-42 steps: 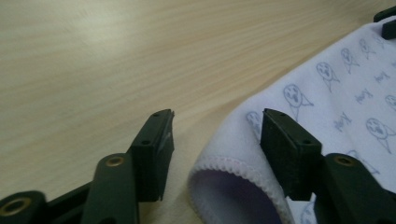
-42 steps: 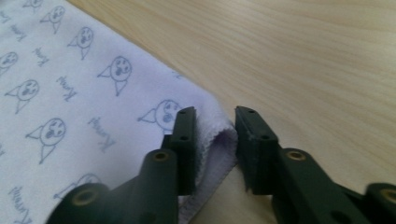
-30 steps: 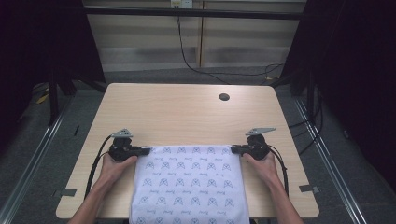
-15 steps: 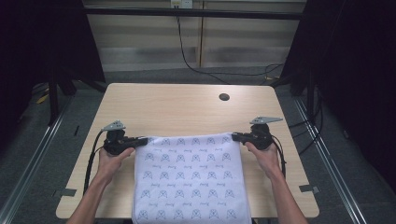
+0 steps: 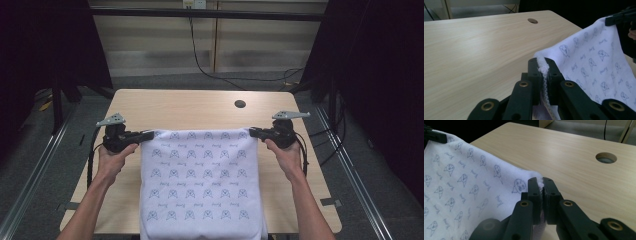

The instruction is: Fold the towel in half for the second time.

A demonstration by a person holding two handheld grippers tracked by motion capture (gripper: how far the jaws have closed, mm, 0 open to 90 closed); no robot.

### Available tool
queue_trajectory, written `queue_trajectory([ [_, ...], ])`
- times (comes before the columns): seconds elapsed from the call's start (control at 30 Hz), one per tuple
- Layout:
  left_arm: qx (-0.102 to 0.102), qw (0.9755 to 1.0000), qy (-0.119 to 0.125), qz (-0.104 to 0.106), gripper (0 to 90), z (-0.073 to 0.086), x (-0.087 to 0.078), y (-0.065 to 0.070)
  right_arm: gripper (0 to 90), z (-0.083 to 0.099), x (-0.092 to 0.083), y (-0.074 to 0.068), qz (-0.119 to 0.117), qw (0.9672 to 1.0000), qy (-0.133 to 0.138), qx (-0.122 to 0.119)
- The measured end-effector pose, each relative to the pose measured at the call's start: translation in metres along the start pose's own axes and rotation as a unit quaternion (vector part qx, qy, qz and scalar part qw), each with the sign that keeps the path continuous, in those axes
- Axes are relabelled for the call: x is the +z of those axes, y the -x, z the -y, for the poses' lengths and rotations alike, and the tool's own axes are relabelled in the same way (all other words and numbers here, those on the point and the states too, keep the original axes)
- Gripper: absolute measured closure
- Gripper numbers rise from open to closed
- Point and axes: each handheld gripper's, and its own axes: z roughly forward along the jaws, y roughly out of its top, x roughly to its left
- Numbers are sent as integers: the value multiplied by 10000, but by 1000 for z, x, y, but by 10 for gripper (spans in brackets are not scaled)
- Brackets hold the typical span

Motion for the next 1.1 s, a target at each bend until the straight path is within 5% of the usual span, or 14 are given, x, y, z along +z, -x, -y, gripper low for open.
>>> queue_trajectory([
  [0.37,-66,9996,283,-22,850,-21,-5,2,866,-29,-12,-5,32,9994,322,-107],
  [0.43,125,9996,181,-188,850,-28,-4,4,865,-31,-14,-5,50,9994,337,-113],
  [0.5,219,9988,355,-254,851,-40,-7,7,865,-38,-18,-4,88,9991,392,-147],
  [0.63,260,9982,506,-183,852,-53,-12,10,865,-50,-24,-6,124,9986,448,-246],
  [0.7,403,9980,431,-246,852,-53,-12,12,865,-51,-26,-9,113,9983,503,-256],
  [0.8,250,9990,353,-86,852,-41,-8,13,866,-45,-26,-11,60,9984,493,-285],
  [1.1,236,9985,471,115,851,-21,-21,23,865,-19,-37,-17,-80,9980,535,-320],
])
